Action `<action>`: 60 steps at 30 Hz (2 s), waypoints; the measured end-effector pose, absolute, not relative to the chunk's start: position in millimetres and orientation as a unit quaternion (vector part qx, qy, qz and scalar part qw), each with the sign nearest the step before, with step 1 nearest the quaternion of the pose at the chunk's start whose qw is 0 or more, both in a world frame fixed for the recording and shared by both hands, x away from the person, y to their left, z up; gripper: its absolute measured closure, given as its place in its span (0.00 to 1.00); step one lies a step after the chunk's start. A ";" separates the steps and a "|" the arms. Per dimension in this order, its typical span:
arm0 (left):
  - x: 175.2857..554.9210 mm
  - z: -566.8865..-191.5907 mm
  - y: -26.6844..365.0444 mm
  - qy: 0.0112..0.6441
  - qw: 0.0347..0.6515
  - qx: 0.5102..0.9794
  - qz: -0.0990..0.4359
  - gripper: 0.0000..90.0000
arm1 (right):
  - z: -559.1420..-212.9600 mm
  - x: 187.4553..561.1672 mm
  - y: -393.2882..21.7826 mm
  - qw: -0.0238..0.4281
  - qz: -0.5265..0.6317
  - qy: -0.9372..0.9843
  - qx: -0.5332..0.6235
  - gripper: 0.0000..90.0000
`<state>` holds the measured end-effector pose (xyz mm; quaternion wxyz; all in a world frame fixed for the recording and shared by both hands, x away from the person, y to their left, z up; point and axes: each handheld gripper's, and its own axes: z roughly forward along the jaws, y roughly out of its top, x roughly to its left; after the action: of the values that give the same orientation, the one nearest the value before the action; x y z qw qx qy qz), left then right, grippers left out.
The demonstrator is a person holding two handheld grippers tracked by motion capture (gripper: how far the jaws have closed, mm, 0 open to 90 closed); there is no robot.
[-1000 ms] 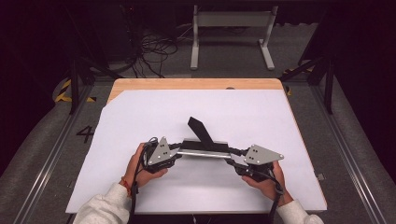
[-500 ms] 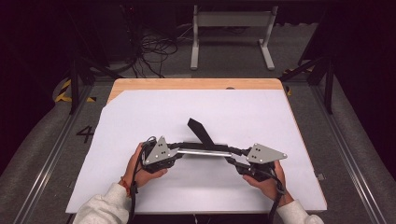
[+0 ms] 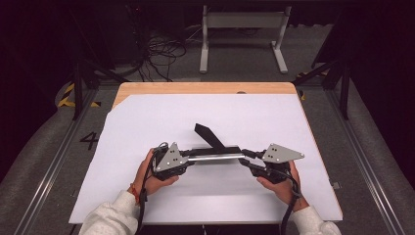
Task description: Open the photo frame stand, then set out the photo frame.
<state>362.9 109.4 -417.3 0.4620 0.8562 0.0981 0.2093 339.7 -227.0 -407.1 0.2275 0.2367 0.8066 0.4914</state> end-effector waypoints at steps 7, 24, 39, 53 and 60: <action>367.1 -416.9 109.4 0.106 0.474 0.852 0.193 0.79 | -408.6 342.6 -229.4 0.226 0.489 0.807 0.241 0.76; 368.0 -412.5 115.5 0.121 0.483 0.849 0.176 0.77 | -401.9 329.8 -220.4 0.250 0.480 0.812 0.219 0.79; 358.6 -407.2 115.6 0.109 0.481 0.853 0.172 0.78 | -398.3 318.3 -220.3 0.255 0.482 0.811 0.213 0.80; 353.9 -401.6 115.8 0.107 0.488 0.849 0.171 0.80 | -391.5 312.6 -217.8 0.256 0.494 0.804 0.210 0.80; 357.4 -400.1 118.0 0.116 0.502 0.840 0.168 0.80 | -388.7 315.3 -221.0 0.240 0.514 0.793 0.223 0.82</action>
<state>357.4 118.0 -400.1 0.5020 0.8404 0.1162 0.1681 315.3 -221.0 -388.7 0.2402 0.2228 0.7930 0.5136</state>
